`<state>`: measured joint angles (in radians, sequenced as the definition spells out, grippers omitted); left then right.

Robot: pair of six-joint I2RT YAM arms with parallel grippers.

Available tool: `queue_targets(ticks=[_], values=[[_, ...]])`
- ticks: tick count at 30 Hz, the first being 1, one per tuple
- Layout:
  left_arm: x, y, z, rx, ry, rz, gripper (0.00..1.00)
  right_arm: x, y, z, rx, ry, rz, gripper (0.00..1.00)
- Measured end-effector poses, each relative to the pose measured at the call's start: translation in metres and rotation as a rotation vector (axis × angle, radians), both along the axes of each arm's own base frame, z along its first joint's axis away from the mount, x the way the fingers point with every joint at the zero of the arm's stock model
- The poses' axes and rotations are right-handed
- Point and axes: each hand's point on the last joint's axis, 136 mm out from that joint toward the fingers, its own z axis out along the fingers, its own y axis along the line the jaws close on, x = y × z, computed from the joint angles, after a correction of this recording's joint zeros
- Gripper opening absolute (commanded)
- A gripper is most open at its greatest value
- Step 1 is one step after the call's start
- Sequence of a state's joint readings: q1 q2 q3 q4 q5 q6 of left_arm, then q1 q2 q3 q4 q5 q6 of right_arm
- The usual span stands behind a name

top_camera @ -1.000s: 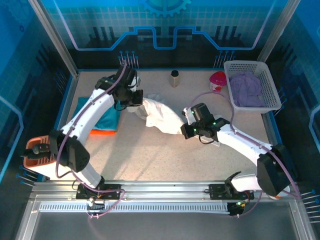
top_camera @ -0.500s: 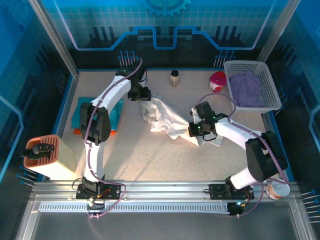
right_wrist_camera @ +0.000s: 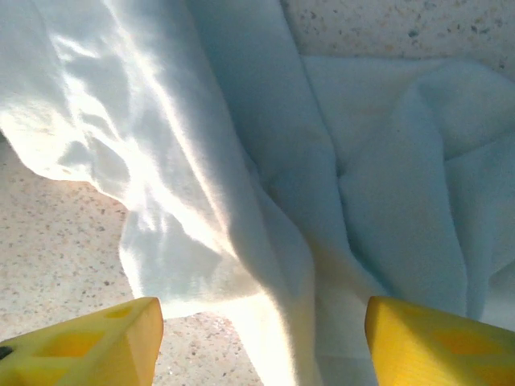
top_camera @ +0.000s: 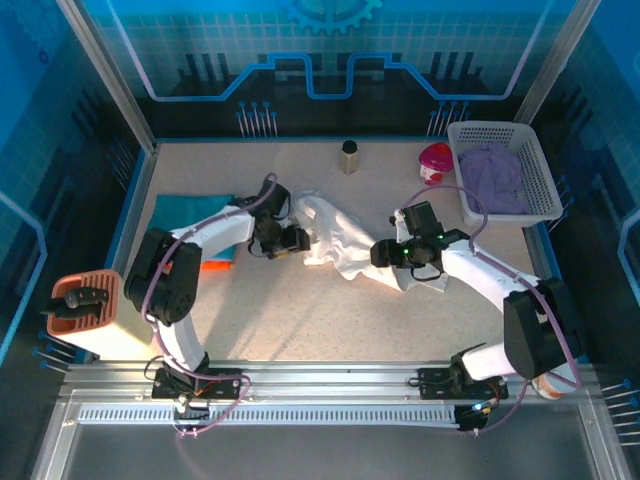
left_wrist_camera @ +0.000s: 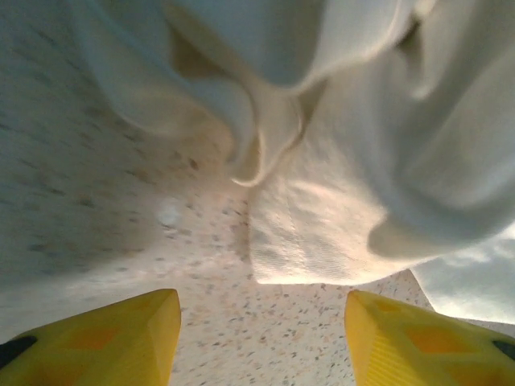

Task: Fold and stack the t-shirts

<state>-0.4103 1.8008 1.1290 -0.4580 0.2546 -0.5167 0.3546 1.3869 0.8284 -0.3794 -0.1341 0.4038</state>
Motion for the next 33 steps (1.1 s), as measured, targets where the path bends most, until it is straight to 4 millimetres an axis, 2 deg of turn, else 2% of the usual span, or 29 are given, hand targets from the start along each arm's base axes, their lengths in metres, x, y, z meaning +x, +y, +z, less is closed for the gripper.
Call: queue_targets(ticks=[3, 6, 13, 16, 18, 24, 26, 30, 33], values=[[0.008, -0.011, -0.008, -0.035, -0.014, 0.024, 0.51, -0.003, -0.001, 0.004, 0.007, -0.015, 0.000, 0.69], [0.018, -0.016, -0.010, -0.060, -0.033, 0.053, 0.42, -0.007, -0.002, 0.005, 0.010, -0.019, -0.003, 0.69], [0.024, -0.024, -0.010, -0.079, -0.034, 0.078, 0.01, -0.013, -0.006, -0.002, 0.002, 0.003, -0.020, 0.68], [0.027, -0.024, 0.001, -0.069, -0.043, 0.070, 0.00, -0.013, -0.007, -0.003, -0.001, 0.005, -0.029, 0.68], [0.027, -0.022, 0.017, -0.054, -0.053, 0.066, 0.00, -0.013, -0.008, -0.003, -0.002, 0.006, -0.035, 0.69], [0.016, -0.022, 0.089, -0.043, -0.152, 0.009, 0.00, -0.013, -0.009, -0.008, -0.009, 0.022, -0.040, 0.69], [0.004, -0.019, 0.104, -0.027, -0.168, -0.012, 0.00, -0.013, -0.009, -0.011, -0.013, 0.030, -0.040, 0.69], [-0.023, -0.006, 0.116, 0.046, -0.166, -0.022, 0.00, -0.012, -0.010, -0.012, -0.017, 0.033, -0.050, 0.70], [-0.051, 0.004, 0.122, 0.083, -0.163, -0.018, 0.00, -0.011, -0.013, -0.013, -0.031, 0.030, -0.068, 0.71]])
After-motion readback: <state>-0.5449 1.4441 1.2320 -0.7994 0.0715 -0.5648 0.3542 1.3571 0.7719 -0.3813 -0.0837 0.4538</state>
